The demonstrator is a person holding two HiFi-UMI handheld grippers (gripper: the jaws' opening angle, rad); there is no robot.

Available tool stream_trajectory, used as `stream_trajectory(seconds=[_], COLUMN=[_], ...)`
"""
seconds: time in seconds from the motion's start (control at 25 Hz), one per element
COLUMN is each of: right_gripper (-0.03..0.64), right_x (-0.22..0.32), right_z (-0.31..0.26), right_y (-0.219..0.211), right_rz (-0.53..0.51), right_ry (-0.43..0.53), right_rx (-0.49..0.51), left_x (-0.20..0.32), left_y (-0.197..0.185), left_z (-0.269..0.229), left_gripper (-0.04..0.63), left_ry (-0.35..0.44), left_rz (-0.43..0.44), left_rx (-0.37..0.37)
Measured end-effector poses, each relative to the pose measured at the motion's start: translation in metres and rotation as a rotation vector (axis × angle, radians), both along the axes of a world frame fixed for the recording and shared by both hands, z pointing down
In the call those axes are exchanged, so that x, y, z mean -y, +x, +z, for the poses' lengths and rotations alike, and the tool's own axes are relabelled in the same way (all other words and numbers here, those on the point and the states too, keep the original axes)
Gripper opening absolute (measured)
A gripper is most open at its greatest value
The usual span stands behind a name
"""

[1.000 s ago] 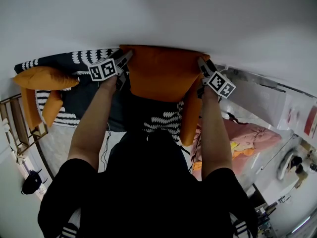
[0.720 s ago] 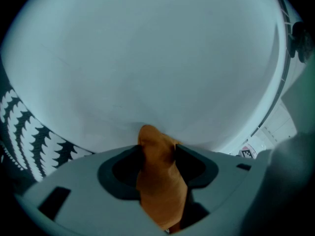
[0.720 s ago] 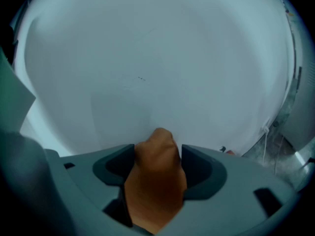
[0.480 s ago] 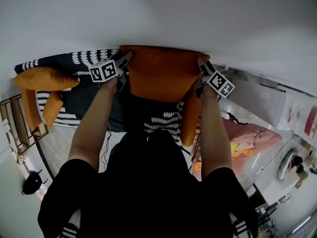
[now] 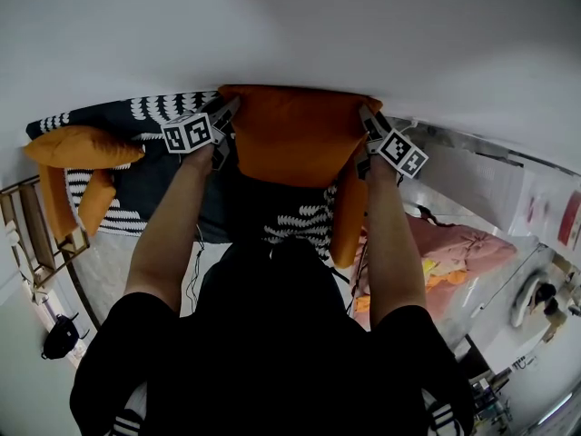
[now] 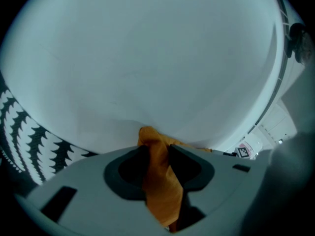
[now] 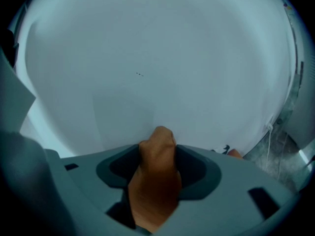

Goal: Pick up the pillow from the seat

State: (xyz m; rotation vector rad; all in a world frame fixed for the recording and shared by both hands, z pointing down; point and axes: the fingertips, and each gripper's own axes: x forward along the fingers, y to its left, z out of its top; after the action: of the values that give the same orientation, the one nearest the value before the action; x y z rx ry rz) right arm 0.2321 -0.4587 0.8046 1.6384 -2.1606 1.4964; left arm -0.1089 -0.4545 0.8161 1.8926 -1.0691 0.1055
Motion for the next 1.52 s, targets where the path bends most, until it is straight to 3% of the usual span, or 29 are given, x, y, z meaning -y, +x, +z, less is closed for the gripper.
stream_trajectory(seconds=[1.08, 1.52], right_gripper=[0.178, 0.170], right_x=[-0.039, -0.071], right_z=[-0.027, -0.052], right_y=[0.000, -0.005], right_rz=[-0.026, -0.044], right_ry=[-0.003, 0.016], right_rx=[-0.027, -0.024], left_x=[-0.033, -0.069], left_y=[0.006, -0.002], left_z=[-0.031, -0.051], left_gripper=[0.100, 0.091], left_ry=[-0.007, -0.007], left_rz=[0.059, 0.057], left_rx=[-0.014, 0.019])
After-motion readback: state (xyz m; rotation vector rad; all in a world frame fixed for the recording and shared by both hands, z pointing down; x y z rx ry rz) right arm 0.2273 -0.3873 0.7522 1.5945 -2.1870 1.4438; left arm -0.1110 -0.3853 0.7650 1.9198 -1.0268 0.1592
